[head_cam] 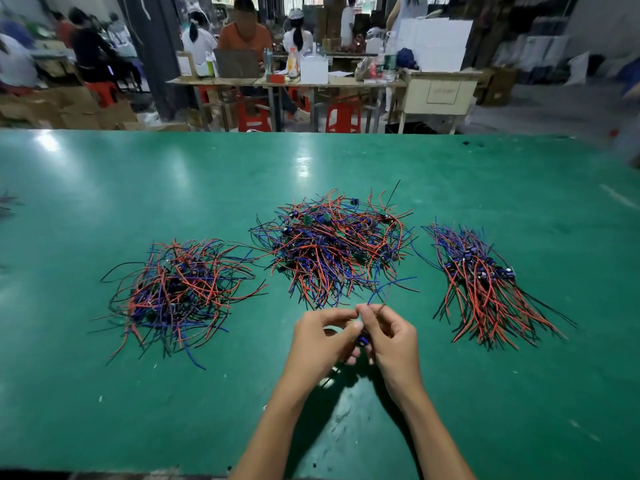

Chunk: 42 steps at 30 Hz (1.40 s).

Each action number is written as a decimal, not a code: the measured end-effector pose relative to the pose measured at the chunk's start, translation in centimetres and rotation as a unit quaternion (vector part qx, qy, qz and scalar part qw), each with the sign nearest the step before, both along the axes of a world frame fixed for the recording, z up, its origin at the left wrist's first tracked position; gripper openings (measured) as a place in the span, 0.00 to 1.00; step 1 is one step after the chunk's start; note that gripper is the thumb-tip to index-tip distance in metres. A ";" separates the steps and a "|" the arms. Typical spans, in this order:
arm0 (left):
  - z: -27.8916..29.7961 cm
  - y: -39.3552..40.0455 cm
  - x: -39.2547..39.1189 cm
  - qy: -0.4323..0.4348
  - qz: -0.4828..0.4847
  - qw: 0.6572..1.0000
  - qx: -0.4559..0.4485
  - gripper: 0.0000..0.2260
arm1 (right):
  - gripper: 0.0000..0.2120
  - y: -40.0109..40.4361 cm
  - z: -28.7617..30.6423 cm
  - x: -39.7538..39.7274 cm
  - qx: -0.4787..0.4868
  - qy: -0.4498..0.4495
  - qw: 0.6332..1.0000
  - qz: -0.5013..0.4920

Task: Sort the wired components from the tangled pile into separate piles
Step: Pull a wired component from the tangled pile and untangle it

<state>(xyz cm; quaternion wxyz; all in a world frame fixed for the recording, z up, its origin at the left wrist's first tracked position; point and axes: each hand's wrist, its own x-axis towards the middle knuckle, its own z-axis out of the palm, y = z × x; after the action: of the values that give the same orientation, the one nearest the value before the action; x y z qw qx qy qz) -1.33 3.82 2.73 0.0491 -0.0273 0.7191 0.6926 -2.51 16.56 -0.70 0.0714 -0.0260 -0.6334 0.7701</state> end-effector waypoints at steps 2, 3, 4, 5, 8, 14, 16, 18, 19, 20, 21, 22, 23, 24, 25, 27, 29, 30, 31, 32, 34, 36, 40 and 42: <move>0.0 0.0 0.1 -0.027 -0.009 0.999 0.030 0.10 | 0.11 0.0 -0.2 -0.2 0.027 0.000 1.000 -0.002; 0.1 -0.1 0.2 -0.042 -0.014 0.998 0.051 0.10 | 0.10 0.0 -0.3 -0.3 0.033 0.000 0.999 0.000; 0.1 -0.2 0.2 -0.057 -0.019 0.996 0.068 0.11 | 0.10 0.0 -0.3 -0.3 0.034 0.002 0.999 0.003; 0.1 -0.4 0.3 -0.071 -0.025 0.994 0.081 0.11 | 0.11 -0.1 -0.3 -0.3 0.033 0.004 0.999 0.005; 0.0 -0.6 0.6 -0.109 -0.047 0.986 0.117 0.11 | 0.12 -0.1 -0.2 -0.2 0.044 0.008 0.999 -0.008; 0.5 -0.5 0.9 -0.174 -0.055 0.955 0.232 0.08 | 0.14 0.1 0.8 0.0 -0.019 -0.024 0.999 0.012; 0.6 -0.4 0.8 -0.193 -0.044 0.949 0.247 0.07 | 0.14 0.1 1.0 0.2 -0.029 -0.018 0.999 0.028; 0.6 -0.2 0.6 -0.201 -0.033 0.949 0.239 0.08 | 0.12 0.2 1.2 0.3 -0.031 -0.015 0.999 0.041; 0.6 0.0 0.6 -0.200 -0.028 0.952 0.230 0.09 | 0.11 0.2 1.1 0.4 -0.031 -0.014 0.998 0.044; 0.5 0.1 0.5 -0.194 -0.026 0.957 0.214 0.10 | 0.11 0.2 1.1 0.4 -0.026 -0.009 0.999 0.044; 0.4 0.3 0.5 -0.184 -0.030 0.963 0.192 0.10 | 0.11 0.2 1.1 0.4 -0.015 -0.003 0.999 0.040; 0.3 0.3 0.6 -0.172 -0.039 0.970 0.170 0.10 | 0.11 0.2 1.1 0.4 -0.006 0.003 0.999 0.035; 0.1 0.4 0.7 -0.158 -0.049 0.974 0.152 0.09 | 0.12 0.3 1.2 0.4 -0.004 0.004 1.000 0.030; -0.1 0.5 0.8 -0.146 -0.055 0.977 0.143 0.09 | 0.12 0.3 1.2 0.3 -0.007 0.002 1.000 0.025; -0.3 0.6 0.8 -0.134 -0.056 0.979 0.145 0.09 | 0.12 0.4 1.1 0.3 -0.010 -0.001 1.000 0.021; -0.7 0.8 0.9 -0.112 -0.052 0.979 0.165 0.08 | 0.12 0.5 0.8 0.2 -0.002 -0.001 1.000 0.016; -1.0 1.0 1.0 -0.095 -0.036 0.979 0.176 0.08 | 0.11 0.3 0.6 0.2 0.019 0.003 0.999 0.027; -1.1 1.1 1.0 -0.090 -0.024 0.980 0.178 0.08 | 0.11 0.2 0.5 0.2 0.030 0.003 0.999 0.040; -1.1 1.1 1.0 -0.087 -0.013 0.980 0.177 0.07 | 0.10 0.1 0.4 0.3 0.040 0.003 0.998 0.054; -1.1 1.2 1.0 -0.087 -0.005 0.981 0.176 0.07 | 0.10 0.0 0.2 0.3 0.052 0.003 0.996 0.066; -0.9 1.2 1.0 -0.089 0.002 0.981 0.171 0.08 | 0.11 -0.3 -0.1 0.3 0.068 -0.006 0.995 0.074; -0.9 1.2 0.9 -0.088 -0.009 0.984 0.154 0.10 | 0.13 -0.6 -0.2 0.1 0.060 -0.024 0.996 0.065; -0.6 1.1 0.7 -0.095 -0.039 0.986 0.132 0.13 | 0.14 -1.0 -0.1 -0.8 0.061 -0.062 0.996 0.024; -0.6 0.9 0.6 -0.099 -0.050 0.985 0.135 0.14 | 0.14 -1.1 0.3 -1.4 0.042 -0.077 0.996 0.016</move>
<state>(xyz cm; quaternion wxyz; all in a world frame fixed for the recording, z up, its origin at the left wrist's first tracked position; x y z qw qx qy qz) -0.71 4.69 2.16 0.1581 -0.0523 0.6107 0.7742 -3.87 15.41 -0.44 0.0112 -0.0724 -0.6688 0.7398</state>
